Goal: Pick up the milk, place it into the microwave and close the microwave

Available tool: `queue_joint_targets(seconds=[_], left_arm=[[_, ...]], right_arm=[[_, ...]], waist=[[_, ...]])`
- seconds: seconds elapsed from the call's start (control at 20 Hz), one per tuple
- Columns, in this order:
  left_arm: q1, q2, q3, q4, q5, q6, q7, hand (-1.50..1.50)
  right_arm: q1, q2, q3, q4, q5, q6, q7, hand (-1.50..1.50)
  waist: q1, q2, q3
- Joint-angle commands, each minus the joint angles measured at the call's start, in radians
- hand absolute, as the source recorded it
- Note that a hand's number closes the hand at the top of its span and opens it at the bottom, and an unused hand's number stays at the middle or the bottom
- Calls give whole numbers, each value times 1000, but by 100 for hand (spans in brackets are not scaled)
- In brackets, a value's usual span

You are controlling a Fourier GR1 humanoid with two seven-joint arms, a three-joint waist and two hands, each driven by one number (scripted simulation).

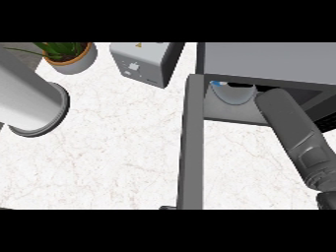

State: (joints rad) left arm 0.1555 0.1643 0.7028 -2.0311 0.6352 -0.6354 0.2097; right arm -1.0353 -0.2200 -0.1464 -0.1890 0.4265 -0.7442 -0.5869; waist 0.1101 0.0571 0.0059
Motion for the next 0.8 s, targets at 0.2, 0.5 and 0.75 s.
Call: queue_joint_targets(seconds=[0.2,0.5,0.75], left_arm=[[-24,-12,-18,18,-64,0,-16,-150],[-65,10,-21,26,-107,7,-29,-150],[-55,2,-55,85,-130,-49,-47,-150]], right_arm=[[2,-95,17,164,62,-240,219,-150],[-37,-55,30,95,65,-120,110,-150],[-45,-44,22,75,57,-58,44,-150]], waist=[[10,10,-8],[22,9,1],[21,11,0]])
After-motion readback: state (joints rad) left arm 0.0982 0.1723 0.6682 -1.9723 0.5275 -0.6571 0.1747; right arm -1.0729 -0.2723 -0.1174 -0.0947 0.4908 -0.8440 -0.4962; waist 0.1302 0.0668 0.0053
